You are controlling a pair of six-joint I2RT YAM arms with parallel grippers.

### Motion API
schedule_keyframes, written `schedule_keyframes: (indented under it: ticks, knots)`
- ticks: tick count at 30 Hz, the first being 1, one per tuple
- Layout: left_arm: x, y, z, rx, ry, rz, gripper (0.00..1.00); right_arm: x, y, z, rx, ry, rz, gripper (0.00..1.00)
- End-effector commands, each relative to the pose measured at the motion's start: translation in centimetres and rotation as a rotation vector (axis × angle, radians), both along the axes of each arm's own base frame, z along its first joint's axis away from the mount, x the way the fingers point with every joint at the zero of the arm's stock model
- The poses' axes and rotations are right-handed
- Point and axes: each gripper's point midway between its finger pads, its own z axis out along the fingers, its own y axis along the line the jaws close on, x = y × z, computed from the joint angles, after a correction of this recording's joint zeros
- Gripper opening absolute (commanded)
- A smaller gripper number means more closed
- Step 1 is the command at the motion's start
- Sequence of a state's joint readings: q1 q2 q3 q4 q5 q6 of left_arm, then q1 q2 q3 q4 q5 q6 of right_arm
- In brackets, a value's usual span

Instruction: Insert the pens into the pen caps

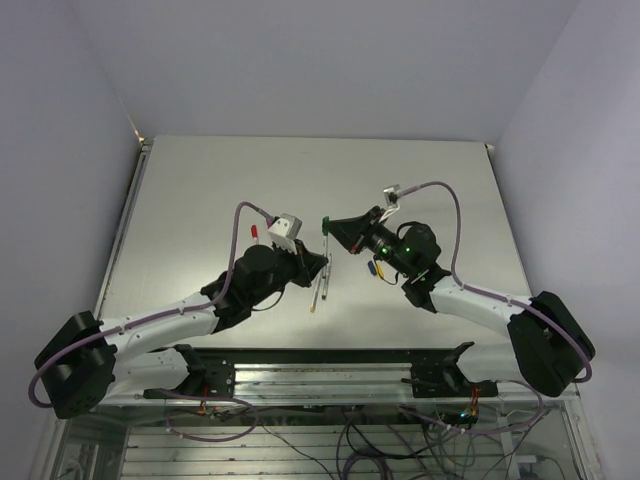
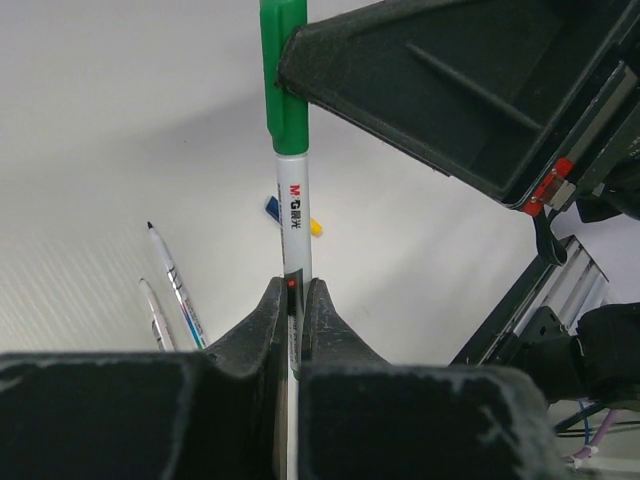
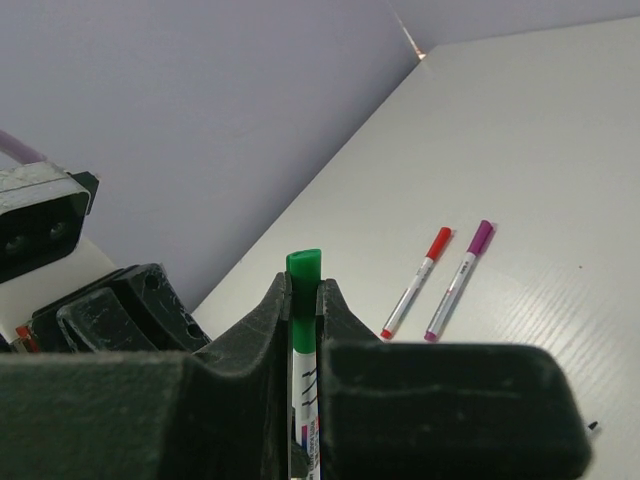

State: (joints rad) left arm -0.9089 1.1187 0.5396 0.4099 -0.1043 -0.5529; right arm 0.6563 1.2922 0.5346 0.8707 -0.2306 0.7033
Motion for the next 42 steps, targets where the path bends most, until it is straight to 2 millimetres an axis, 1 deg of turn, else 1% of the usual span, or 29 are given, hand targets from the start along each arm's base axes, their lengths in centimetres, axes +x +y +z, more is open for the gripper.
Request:
schedule_keyframes:
  ticks: [1,9,16,20,23,25,29,32,34,35,37,39,42]
  knots:
    - [1.8,0.8,8.6,-0.184,-0.202,0.089,0.07,-3.3,1.8,-5.1,-0.106,0.154,0.187,0.00]
    - [2.5,1.8,9.8,-0.209,-0.224,0.127,0.07,-4.4,2.3,-7.6,-0.139,0.239,0.246,0.00]
    - [3.7,3.6,10.9,-0.226,-0.245,0.179,0.07,-5.2,2.5,-9.6,-0.200,0.282,0.258,0.00]
    - [4.1,3.6,10.6,-0.225,-0.231,0.171,0.07,-5.4,2.8,-9.7,-0.201,0.281,0.260,0.00]
    - [4.1,3.1,9.6,-0.203,-0.204,0.149,0.07,-4.8,3.0,-9.1,-0.191,0.270,0.240,0.00]
    - [4.0,2.8,8.4,-0.187,-0.177,0.137,0.07,-4.0,3.1,-8.5,-0.184,0.255,0.212,0.00]
    - [3.6,2.3,6.1,-0.158,-0.129,0.103,0.07,-2.1,3.6,-6.2,-0.172,0.193,0.161,0.00]
    - [3.2,2.2,4.0,-0.119,-0.087,0.089,0.07,-0.5,3.9,-4.4,-0.173,0.134,0.114,0.12]
    - [3.1,2.6,2.2,-0.084,-0.056,0.101,0.07,0.4,3.8,-3.0,-0.160,0.093,0.082,0.21]
    - [3.0,2.8,1.4,-0.068,-0.043,0.106,0.07,0.7,3.8,-2.2,-0.150,0.072,0.065,0.24]
    - [2.9,3.1,-0.3,-0.033,-0.006,0.116,0.07,1.4,3.4,-0.3,-0.129,0.027,0.023,0.28]
    - [3.0,3.3,-1.7,-0.010,0.023,0.130,0.07,1.9,3.1,1.3,-0.117,-0.013,-0.008,0.31]
    - [3.2,3.7,-3.2,0.006,0.052,0.161,0.07,2.1,2.4,3.6,-0.112,-0.065,-0.045,0.33]
